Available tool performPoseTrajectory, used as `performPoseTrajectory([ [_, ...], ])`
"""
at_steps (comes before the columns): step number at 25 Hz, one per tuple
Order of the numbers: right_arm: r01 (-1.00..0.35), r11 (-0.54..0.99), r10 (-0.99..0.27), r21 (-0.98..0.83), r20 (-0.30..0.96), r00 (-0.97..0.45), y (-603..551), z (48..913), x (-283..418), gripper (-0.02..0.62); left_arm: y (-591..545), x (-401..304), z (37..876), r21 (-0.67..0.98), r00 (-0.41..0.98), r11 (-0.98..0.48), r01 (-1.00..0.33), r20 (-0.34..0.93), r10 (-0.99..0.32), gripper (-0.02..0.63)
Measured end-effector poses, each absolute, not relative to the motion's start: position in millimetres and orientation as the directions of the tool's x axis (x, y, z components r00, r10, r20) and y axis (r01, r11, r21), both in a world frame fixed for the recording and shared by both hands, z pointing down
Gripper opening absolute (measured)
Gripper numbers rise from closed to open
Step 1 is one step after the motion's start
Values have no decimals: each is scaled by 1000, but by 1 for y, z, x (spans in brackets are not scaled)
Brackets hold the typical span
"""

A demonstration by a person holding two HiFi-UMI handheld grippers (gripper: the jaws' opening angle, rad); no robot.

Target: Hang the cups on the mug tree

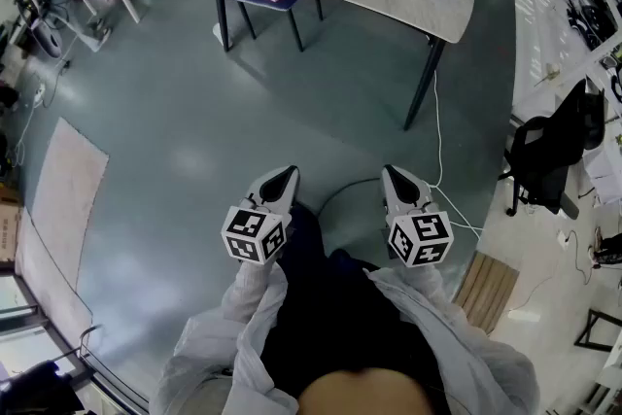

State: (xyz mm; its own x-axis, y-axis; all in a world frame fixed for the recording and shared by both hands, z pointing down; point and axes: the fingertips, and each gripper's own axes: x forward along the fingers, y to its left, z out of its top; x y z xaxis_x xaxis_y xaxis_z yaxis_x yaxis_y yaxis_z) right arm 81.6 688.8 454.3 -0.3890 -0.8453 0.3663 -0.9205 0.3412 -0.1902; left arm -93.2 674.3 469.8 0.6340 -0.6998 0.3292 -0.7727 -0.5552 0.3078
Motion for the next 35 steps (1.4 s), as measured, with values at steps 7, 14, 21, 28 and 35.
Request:
performPoseTrajectory([
  [7,-936,267,-895,-230,302,-329,737,451,142,11,728,-48,458,257,658,-606,-753,319,-682,5],
  [14,-936,263,-916,-234,245,-319,760,441,150,173,758,-40,457,248,662,-614,-749,314,-681,5],
  [21,-929,291,-907,-228,244,-344,769,439,149,255,773,-41,463,272,644,-584,-765,329,-691,5],
  [28,-932,277,-908,-235,252,-334,742,445,152,262,749,-40,468,269,645,-586,-764,340,-685,5],
  [35,-922,299,-894,-247,265,-361,678,445,148,262,680,-44,465,276,625,-561,-780,326,-709,5],
])
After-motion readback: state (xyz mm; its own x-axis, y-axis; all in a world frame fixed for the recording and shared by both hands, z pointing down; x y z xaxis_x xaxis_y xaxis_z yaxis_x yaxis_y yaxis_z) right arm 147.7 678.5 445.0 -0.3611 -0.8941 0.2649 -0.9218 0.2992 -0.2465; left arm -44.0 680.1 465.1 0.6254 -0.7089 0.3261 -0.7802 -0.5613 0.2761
